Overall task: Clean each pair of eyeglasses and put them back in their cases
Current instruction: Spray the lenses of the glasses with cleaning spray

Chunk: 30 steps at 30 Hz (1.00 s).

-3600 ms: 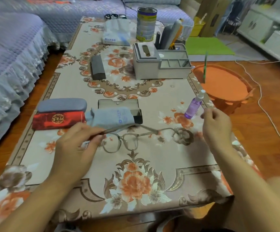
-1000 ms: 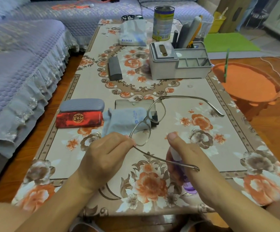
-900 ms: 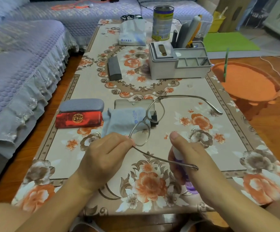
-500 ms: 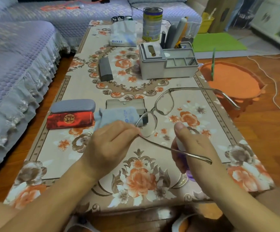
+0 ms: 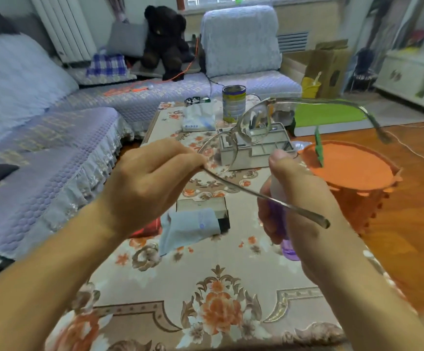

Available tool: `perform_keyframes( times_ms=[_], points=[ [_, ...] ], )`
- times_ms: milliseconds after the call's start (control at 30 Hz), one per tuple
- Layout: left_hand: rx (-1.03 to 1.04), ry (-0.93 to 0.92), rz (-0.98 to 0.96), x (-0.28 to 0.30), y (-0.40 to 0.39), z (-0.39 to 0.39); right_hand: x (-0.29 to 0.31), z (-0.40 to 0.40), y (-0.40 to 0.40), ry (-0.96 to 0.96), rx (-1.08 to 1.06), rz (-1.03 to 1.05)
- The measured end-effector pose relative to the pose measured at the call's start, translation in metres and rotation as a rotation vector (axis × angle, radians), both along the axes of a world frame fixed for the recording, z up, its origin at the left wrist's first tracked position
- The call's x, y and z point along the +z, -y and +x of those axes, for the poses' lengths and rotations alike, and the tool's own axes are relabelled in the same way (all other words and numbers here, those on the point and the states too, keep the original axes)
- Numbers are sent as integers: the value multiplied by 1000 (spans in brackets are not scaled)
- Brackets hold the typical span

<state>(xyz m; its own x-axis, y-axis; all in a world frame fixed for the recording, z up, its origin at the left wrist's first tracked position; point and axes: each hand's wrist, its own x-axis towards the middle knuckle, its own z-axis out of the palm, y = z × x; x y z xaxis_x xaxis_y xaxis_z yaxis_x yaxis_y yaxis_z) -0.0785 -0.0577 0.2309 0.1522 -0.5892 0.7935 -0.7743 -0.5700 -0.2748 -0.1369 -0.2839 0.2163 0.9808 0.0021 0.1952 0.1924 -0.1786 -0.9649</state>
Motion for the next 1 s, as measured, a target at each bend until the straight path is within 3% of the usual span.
perform_keyframes(
  times_ms=[133,333,700,1000],
  points=[
    [32,40,26,2,-1,-5,-2,-2,7,52,13,8],
    [43,-10,-16,-7,-5,-10,1,2,28,-8,-186,162],
    [47,-107,-80,-24,-8,-8,-3,14,35,58,-231,-77],
    [97,-142,-79,-30,-13,-7,-11,18,33,10,-222,-33]
  ],
)
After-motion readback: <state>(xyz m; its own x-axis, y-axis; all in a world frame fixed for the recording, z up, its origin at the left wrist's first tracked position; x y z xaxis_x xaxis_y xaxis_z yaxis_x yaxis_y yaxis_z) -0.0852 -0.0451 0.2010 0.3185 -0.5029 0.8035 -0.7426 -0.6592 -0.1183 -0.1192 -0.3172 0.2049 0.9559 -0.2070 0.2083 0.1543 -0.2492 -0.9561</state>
